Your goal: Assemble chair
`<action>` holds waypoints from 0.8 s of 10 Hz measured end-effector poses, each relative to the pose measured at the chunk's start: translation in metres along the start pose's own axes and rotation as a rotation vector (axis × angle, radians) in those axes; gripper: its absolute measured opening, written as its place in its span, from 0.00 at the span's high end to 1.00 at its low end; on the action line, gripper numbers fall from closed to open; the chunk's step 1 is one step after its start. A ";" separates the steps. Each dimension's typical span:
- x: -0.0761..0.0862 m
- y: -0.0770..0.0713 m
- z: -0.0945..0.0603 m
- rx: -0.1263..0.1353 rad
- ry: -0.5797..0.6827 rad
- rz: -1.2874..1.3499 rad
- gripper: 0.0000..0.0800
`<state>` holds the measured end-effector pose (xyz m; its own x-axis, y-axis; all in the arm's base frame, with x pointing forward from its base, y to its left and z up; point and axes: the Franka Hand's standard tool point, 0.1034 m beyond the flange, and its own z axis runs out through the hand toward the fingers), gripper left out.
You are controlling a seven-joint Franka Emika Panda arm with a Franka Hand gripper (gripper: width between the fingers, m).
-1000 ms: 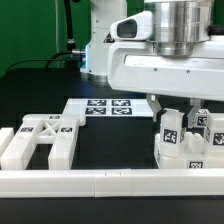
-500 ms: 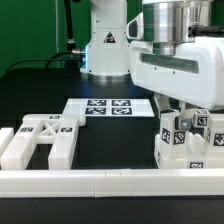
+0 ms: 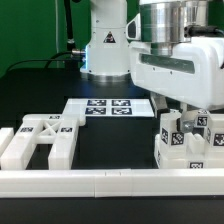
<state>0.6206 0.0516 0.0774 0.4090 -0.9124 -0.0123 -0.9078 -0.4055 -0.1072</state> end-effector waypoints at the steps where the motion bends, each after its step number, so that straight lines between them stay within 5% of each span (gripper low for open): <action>1: 0.000 -0.001 -0.001 -0.003 -0.002 -0.049 0.23; 8: -0.006 -0.002 0.000 -0.013 0.007 -0.692 0.19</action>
Offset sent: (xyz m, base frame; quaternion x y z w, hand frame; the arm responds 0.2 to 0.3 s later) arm 0.0000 0.0000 0.0000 0.0000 0.0000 -0.1938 0.9810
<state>0.6204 0.0576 0.0776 0.8941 -0.4438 0.0608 -0.4391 -0.8952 -0.0760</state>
